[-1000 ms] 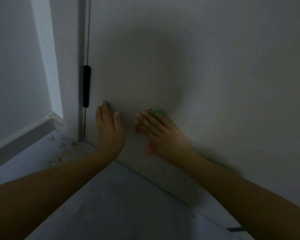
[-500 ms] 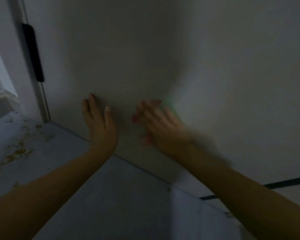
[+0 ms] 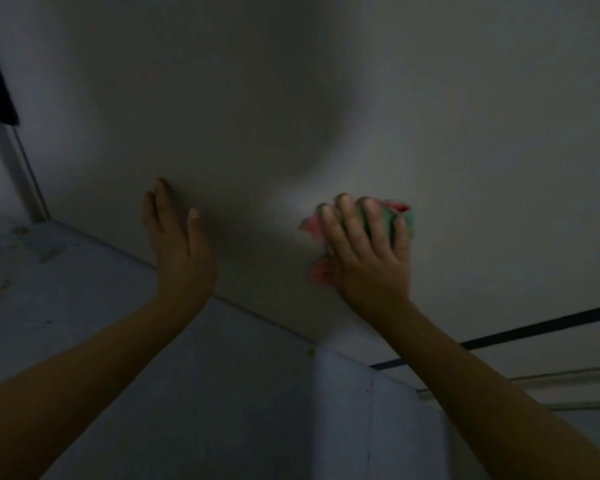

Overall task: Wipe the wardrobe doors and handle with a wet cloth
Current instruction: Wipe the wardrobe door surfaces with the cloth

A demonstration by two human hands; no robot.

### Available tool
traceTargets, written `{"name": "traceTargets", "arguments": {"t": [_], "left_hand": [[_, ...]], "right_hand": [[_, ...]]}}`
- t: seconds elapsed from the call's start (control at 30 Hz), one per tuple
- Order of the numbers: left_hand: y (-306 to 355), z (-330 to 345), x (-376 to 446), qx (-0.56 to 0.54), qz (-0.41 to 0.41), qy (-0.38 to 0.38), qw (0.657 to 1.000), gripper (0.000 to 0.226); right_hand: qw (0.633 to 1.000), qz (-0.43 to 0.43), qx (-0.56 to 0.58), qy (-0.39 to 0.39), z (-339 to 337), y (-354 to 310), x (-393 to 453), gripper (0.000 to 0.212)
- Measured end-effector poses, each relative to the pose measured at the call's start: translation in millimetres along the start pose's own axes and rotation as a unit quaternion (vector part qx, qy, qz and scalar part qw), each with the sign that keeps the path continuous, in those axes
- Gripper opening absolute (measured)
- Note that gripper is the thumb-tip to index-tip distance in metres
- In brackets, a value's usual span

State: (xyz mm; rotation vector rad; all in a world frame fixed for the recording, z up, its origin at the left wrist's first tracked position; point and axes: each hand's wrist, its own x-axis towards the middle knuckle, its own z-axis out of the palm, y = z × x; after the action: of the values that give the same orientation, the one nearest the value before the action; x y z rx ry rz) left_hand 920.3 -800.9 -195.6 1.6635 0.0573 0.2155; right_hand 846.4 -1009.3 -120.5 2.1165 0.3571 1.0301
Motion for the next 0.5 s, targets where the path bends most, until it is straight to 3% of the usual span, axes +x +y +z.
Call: {"name": "traceTargets", "arguments": {"t": [0.13, 0.3, 0.37, 0.5], "left_hand": [[-10, -2, 1, 0.013, 0.021, 0.008, 1.0, 0.064], [-23, -3, 3, 0.032, 0.031, 0.018, 0.999, 0.06], [-24, -3, 2, 0.031, 0.042, 0.012, 0.999, 0.06], [-25, -4, 3, 0.02, 0.039, -0.002, 0.999, 0.06]], "right_hand": [[0.987, -0.147, 0.055, -0.034, 19, -46, 22, 0.052], [0.948, -0.292, 0.033, -0.123, 29, -62, 6, 0.056], [0.943, -0.296, 0.031, -0.151, 23, -44, -12, 0.059], [0.963, -0.214, 0.091, -0.139, 10, -7, -52, 0.056]]}}
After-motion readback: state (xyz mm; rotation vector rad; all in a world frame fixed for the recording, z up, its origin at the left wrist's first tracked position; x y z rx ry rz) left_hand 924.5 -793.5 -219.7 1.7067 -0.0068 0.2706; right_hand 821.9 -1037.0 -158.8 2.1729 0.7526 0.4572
